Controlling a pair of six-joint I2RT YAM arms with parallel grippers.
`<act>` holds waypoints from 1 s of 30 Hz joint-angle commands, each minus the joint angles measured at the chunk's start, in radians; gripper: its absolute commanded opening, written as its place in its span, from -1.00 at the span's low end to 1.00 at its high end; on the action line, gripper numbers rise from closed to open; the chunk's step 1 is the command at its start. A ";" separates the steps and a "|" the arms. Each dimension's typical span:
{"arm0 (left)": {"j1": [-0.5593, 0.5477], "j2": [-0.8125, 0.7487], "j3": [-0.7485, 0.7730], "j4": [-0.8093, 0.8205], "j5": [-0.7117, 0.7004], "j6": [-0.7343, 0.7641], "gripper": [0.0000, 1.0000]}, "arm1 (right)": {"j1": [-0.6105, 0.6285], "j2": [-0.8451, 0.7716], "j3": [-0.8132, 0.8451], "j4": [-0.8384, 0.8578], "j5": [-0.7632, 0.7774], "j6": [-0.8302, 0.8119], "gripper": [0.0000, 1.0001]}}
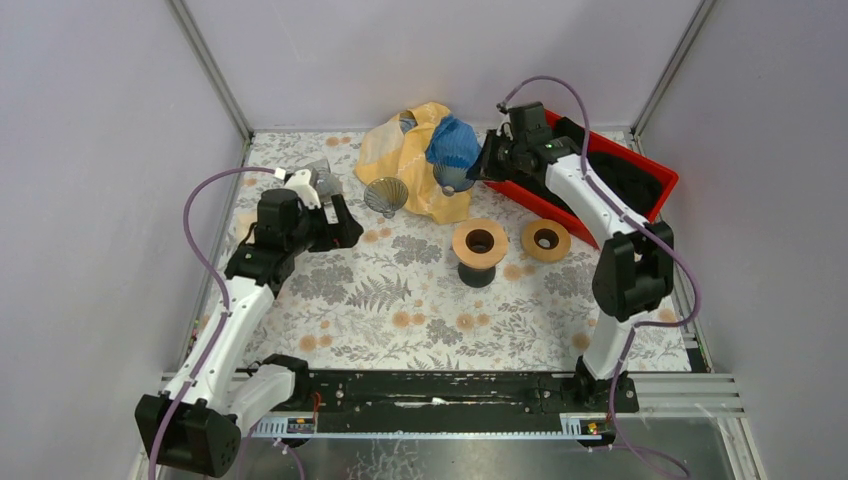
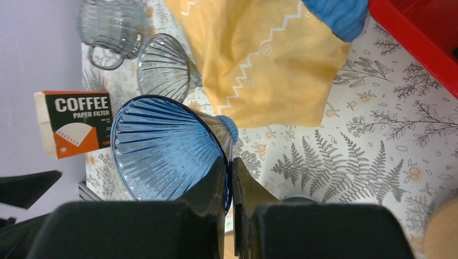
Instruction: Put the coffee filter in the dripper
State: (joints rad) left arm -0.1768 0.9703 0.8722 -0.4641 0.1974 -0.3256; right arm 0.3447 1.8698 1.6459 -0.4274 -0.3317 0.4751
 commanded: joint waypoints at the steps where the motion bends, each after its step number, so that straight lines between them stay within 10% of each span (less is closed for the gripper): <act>1: 0.007 0.014 -0.011 0.064 0.043 -0.022 1.00 | -0.004 -0.130 0.006 -0.049 0.010 -0.029 -0.91; 30: -0.280 0.126 0.078 0.195 0.055 -0.286 1.00 | 0.000 -0.457 -0.221 -0.307 -0.010 -0.126 -0.88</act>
State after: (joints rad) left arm -0.4290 1.0851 0.9054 -0.3557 0.2802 -0.5716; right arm 0.3447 1.4517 1.4269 -0.7322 -0.2996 0.3737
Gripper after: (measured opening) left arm 0.997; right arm 0.091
